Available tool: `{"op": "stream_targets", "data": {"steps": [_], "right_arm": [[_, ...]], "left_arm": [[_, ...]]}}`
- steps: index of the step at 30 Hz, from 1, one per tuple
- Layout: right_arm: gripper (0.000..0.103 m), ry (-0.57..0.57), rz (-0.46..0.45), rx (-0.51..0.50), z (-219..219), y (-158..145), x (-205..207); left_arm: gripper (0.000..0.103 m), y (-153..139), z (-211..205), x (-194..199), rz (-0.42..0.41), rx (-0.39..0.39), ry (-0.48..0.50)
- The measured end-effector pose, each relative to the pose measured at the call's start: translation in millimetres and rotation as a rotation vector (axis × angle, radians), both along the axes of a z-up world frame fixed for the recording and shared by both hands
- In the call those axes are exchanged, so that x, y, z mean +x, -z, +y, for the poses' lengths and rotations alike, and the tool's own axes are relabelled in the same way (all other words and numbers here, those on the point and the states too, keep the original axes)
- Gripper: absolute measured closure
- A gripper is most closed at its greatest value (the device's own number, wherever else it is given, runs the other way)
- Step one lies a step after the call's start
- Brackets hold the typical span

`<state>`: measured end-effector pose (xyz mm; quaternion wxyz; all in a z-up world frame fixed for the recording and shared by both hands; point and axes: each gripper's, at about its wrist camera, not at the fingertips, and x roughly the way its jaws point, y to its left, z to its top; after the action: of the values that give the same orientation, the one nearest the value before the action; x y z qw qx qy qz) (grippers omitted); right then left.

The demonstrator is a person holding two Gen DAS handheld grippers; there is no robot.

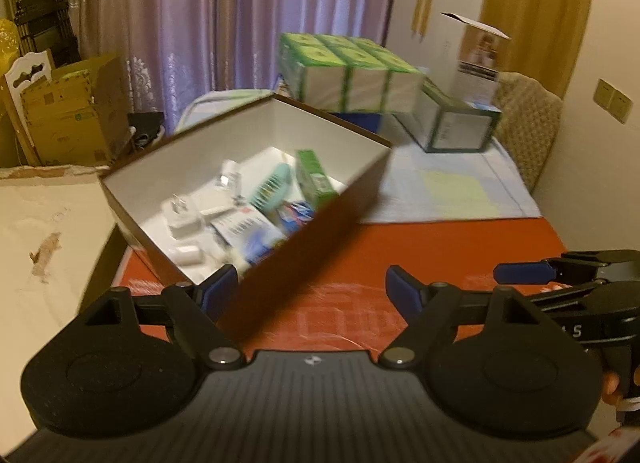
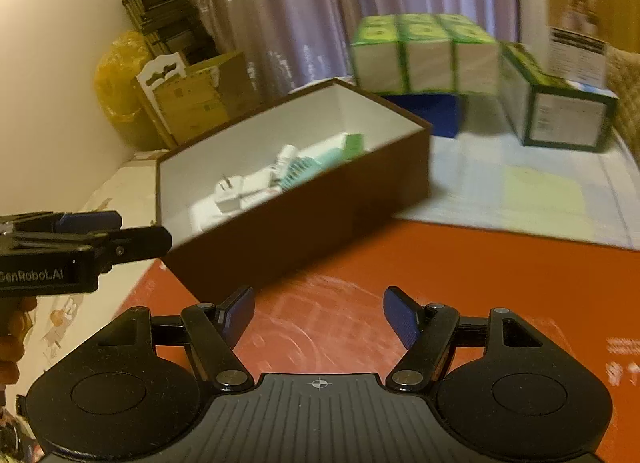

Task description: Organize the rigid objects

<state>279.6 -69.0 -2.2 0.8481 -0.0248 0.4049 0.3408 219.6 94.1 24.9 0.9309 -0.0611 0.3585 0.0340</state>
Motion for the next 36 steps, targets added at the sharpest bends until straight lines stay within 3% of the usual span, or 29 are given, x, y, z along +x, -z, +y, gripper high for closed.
{"op": "stream_targets", "data": {"steps": [11, 19, 28, 36], "right_arm": [[0.034, 0.03, 0.001, -0.006, -105.9, -6.8, -43.3], [0.034, 0.048, 0.015, -0.014, -156.5, -7.9, -74.2], [0.034, 0.064, 0.034, -0.029, -193.3, -3.7, -102.1], [0.034, 0.07, 0.033, -0.035, -200.3, -5.2, -112.3]], "left_arm": [[0.027, 7.0, -93.2, -48.0, 0.053, -0.001, -0.001], [0.028, 9.6, -140.1, -81.3, 0.074, 0.004, 0.007], [0.031, 15.4, -170.6, -107.6, 0.104, -0.005, 0.002], [0.034, 16.2, -173.7, -117.4, 0.109, 0.009, 0.004]]}}
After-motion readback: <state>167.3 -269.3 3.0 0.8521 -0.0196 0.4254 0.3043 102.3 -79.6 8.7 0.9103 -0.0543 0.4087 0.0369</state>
